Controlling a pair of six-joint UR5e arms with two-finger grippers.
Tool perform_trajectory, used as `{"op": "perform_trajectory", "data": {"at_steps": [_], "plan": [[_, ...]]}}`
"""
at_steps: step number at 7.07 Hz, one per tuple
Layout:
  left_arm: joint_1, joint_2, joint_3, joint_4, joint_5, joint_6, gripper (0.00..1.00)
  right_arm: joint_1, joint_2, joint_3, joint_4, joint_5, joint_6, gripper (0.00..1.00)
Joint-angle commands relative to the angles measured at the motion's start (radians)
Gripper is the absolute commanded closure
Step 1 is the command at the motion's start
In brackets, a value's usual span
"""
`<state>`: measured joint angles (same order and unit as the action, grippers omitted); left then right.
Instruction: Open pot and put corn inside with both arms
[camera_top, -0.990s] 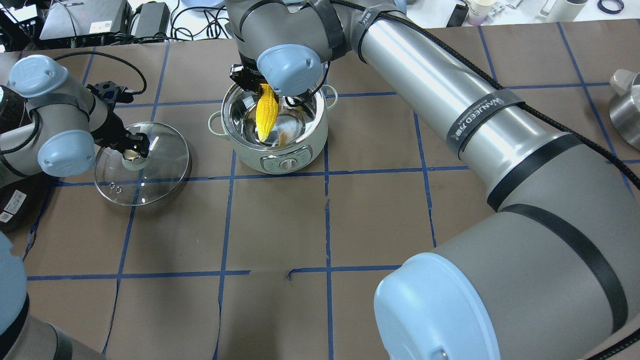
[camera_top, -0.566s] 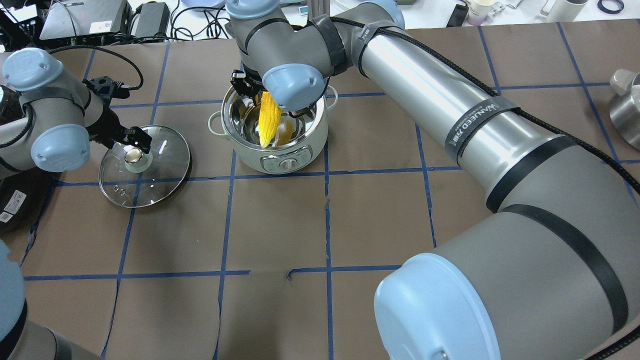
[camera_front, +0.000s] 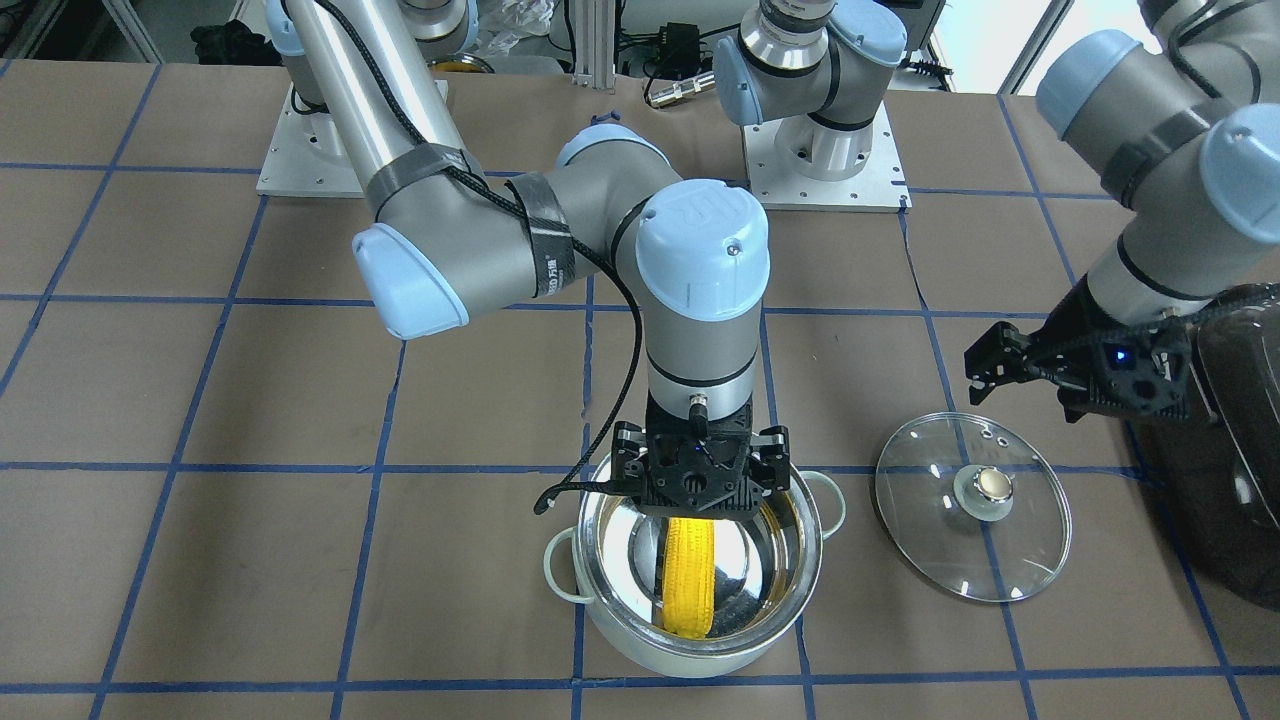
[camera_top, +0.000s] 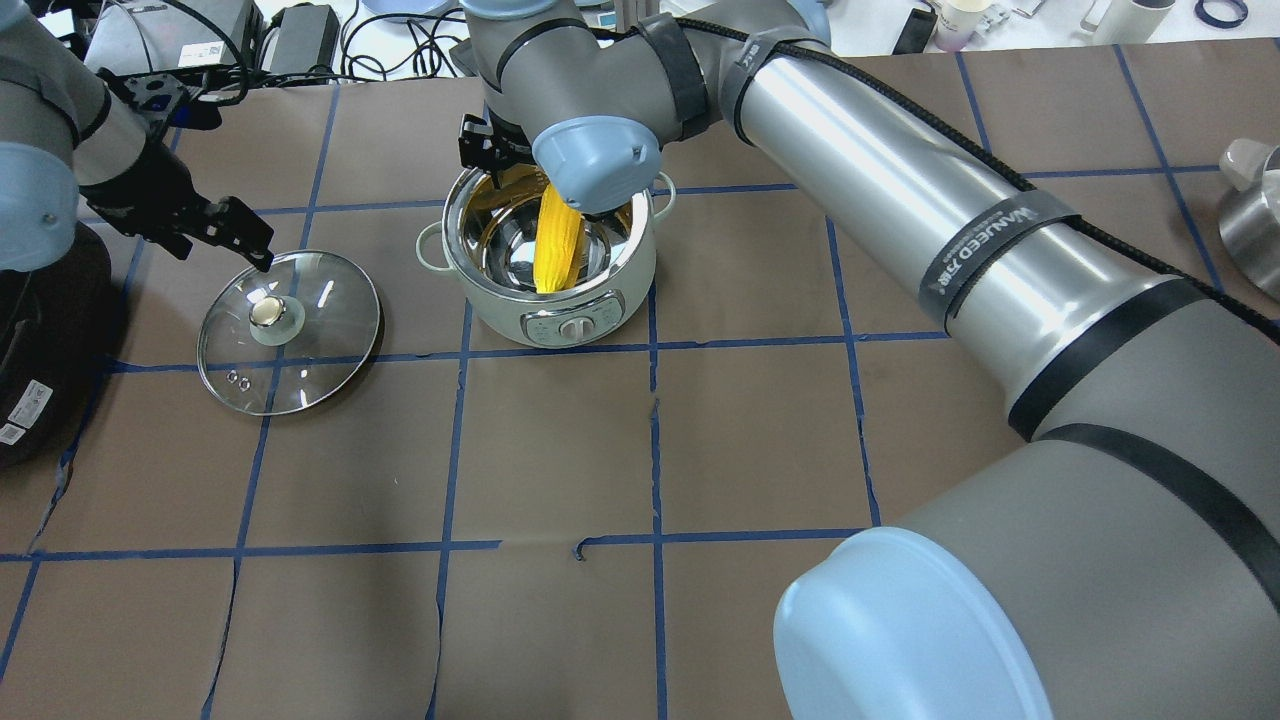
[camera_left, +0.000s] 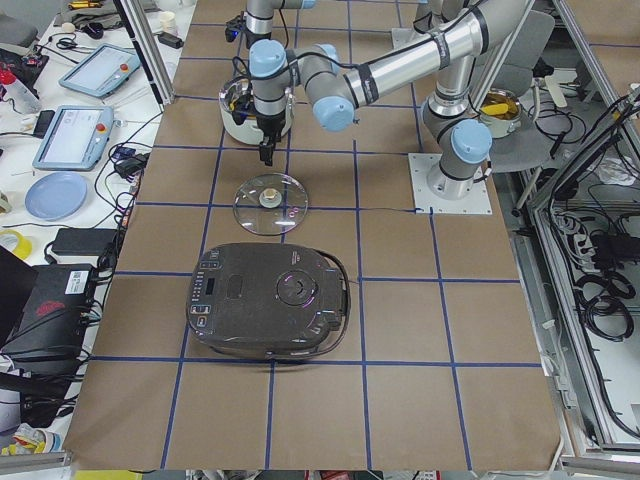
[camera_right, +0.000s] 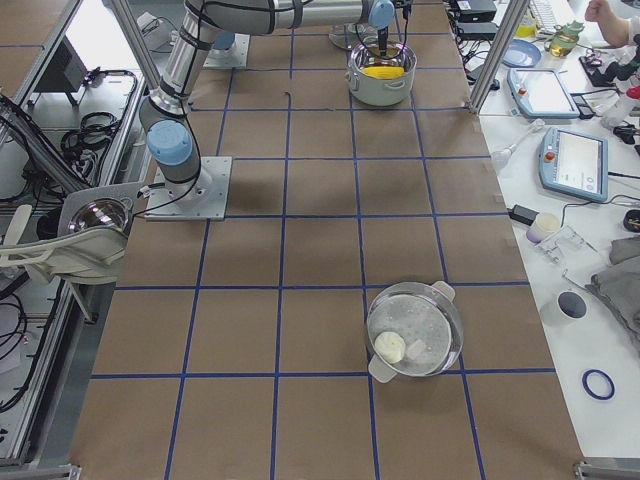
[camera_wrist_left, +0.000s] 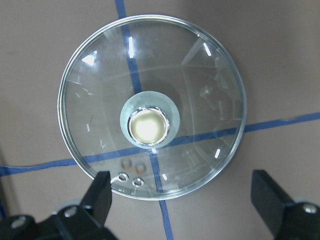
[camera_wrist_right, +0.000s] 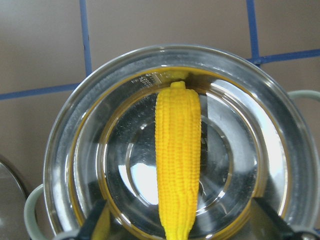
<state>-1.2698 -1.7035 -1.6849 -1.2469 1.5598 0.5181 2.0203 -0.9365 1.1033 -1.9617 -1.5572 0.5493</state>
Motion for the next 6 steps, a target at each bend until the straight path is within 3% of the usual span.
{"op": "perform_trajectory", "data": {"at_steps": [1,2,4,5,6], "plan": [[-0.083,0.093,0.104,-0.104,-0.001,-0.024,0.0,-0.122,-0.12,-0.002,0.233,0.0,-0.224,0.0],[-0.089,0.113,0.135,-0.188,-0.003,-0.109,0.0,-0.199,-0.175,0.001,0.298,0.002,-0.317,0.0],[-0.184,0.16,0.14,-0.209,0.018,-0.332,0.0,-0.323,-0.27,0.039,0.404,-0.009,-0.54,0.0],[-0.263,0.145,0.158,-0.207,0.095,-0.475,0.0,-0.387,-0.359,0.119,0.408,-0.003,-0.607,0.0],[-0.304,0.128,0.18,-0.198,0.089,-0.562,0.0,-0.394,-0.477,0.253,0.405,-0.003,-0.605,0.0]]}}
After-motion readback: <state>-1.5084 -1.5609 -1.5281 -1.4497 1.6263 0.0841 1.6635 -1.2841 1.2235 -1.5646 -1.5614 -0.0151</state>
